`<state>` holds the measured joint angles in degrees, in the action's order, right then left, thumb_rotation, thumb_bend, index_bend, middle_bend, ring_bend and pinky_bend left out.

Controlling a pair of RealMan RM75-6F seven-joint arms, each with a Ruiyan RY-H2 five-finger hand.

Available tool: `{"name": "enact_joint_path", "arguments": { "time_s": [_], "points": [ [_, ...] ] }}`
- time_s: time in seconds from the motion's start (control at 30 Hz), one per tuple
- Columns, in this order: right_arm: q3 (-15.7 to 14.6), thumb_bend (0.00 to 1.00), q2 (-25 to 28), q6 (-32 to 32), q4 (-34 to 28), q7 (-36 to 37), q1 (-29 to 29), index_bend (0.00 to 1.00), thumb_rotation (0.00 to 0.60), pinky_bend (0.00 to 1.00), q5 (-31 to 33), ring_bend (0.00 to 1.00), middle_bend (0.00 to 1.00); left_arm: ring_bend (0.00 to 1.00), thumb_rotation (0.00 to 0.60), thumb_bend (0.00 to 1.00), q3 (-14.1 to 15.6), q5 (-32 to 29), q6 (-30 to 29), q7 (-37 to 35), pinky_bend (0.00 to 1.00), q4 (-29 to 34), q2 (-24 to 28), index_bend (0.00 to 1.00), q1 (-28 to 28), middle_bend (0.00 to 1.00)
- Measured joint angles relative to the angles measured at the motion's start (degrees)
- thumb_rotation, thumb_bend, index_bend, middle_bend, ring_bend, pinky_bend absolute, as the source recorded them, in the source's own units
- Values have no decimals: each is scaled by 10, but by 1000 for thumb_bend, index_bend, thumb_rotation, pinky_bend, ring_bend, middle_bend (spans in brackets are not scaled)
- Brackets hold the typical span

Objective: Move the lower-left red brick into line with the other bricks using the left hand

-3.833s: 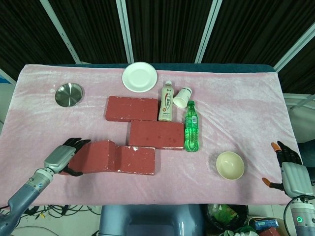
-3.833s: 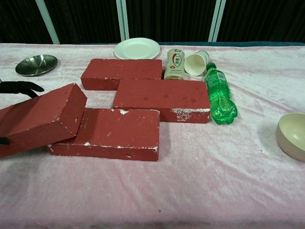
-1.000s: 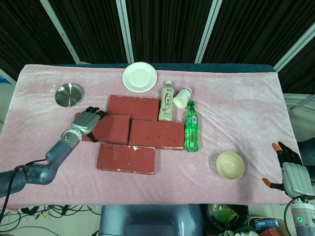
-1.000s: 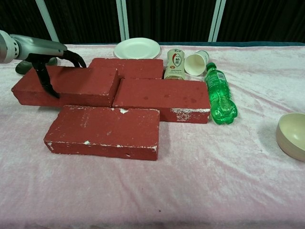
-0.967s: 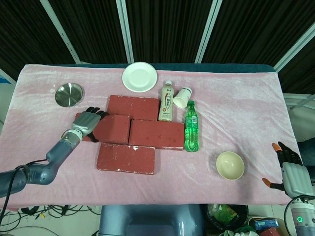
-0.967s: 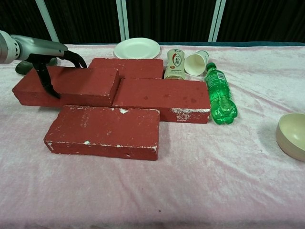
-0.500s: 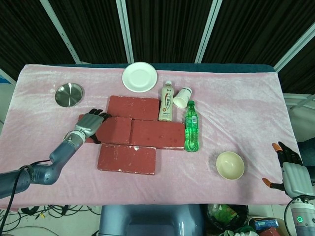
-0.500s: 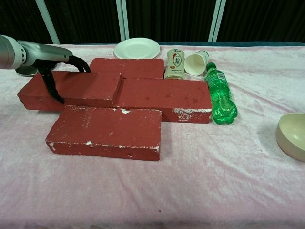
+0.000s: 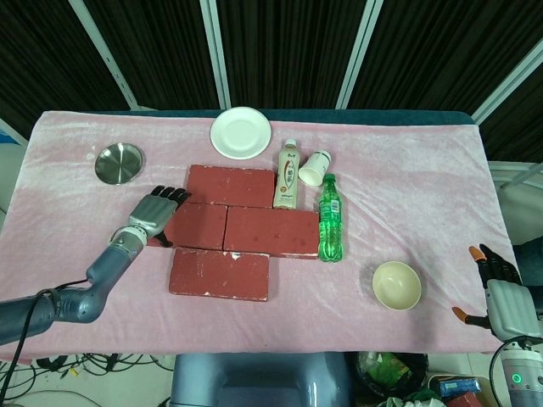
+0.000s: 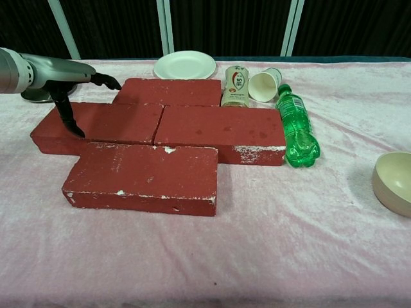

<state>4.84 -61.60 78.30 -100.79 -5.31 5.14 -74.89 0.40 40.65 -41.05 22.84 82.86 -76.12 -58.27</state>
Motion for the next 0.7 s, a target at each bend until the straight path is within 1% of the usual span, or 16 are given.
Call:
{"name": "enact_joint_path", "arguments": {
  "time_s": [0.17, 0.3, 0.4, 0.5, 0.53, 0.63, 0.7],
  "points": [
    [1, 48, 0, 0, 0, 0, 0, 0, 600, 78, 1, 0, 0, 0, 600, 0, -5, 17, -31, -4, 0, 58, 29, 0, 12, 21],
    [1, 49, 0, 1, 1, -2, 0, 0, 600, 78, 0, 0, 0, 0, 600, 0, -4, 63, -96, -8, 0, 117, 73, 0, 41, 21],
    [0, 49, -1, 3, 1, -5, 0, 0, 600, 78, -2, 0, 0, 0, 600, 0, 6, 116, -182, -11, 0, 158, 107, 0, 81, 21],
    [-1, 49, -2, 6, 1, -9, -1, 0, 600, 78, -5, 0, 0, 0, 600, 0, 25, 187, -281, -28, 0, 189, 144, 0, 141, 21],
    [-1, 49, -2, 8, 2, -10, -1, 0, 600, 78, -6, 0, 0, 0, 600, 0, 36, 219, -320, -41, 0, 198, 158, 0, 170, 21],
    [-2, 50, -3, 11, 2, -13, -2, 0, 600, 79, -8, 0, 0, 0, 600, 0, 67, 302, -408, -95, 0, 205, 186, 8, 250, 30],
    [-2, 53, -4, 12, 2, -15, -2, 0, 600, 78, -9, 0, 0, 0, 600, 0, 86, 346, -448, -138, 0, 201, 196, 16, 294, 37]
  ]
}}
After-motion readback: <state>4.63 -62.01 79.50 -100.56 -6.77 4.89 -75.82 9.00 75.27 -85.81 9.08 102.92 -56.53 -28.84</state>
